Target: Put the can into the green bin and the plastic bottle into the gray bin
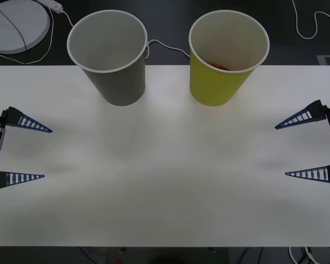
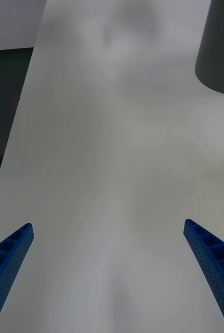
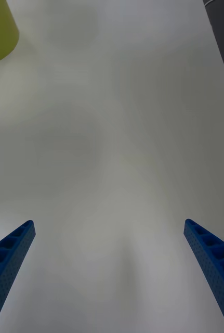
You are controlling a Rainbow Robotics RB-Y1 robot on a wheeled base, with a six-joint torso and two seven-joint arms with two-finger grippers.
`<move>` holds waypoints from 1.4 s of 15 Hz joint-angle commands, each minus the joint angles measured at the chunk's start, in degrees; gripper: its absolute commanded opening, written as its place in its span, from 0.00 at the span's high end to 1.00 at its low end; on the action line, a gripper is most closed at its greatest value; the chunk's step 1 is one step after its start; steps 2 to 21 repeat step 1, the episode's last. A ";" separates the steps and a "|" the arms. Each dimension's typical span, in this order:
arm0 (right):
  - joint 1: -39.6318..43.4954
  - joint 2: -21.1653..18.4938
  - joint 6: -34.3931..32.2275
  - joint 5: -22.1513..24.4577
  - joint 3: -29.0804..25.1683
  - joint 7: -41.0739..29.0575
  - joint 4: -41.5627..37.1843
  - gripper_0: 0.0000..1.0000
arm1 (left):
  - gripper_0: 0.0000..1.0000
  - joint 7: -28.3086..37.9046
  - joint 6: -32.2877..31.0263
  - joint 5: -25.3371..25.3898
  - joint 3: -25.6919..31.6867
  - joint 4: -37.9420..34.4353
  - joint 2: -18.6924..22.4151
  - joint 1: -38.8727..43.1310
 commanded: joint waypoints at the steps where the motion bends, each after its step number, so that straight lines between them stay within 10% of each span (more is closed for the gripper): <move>1: 0.00 0.01 0.00 0.09 -0.01 -0.04 -0.01 0.00 | 0.00 0.00 0.00 0.00 0.00 0.00 0.00 0.00; 21: 0.00 0.01 0.00 0.09 -0.01 -0.04 -0.01 0.00 | 0.00 0.00 0.00 0.00 0.00 0.00 0.00 0.00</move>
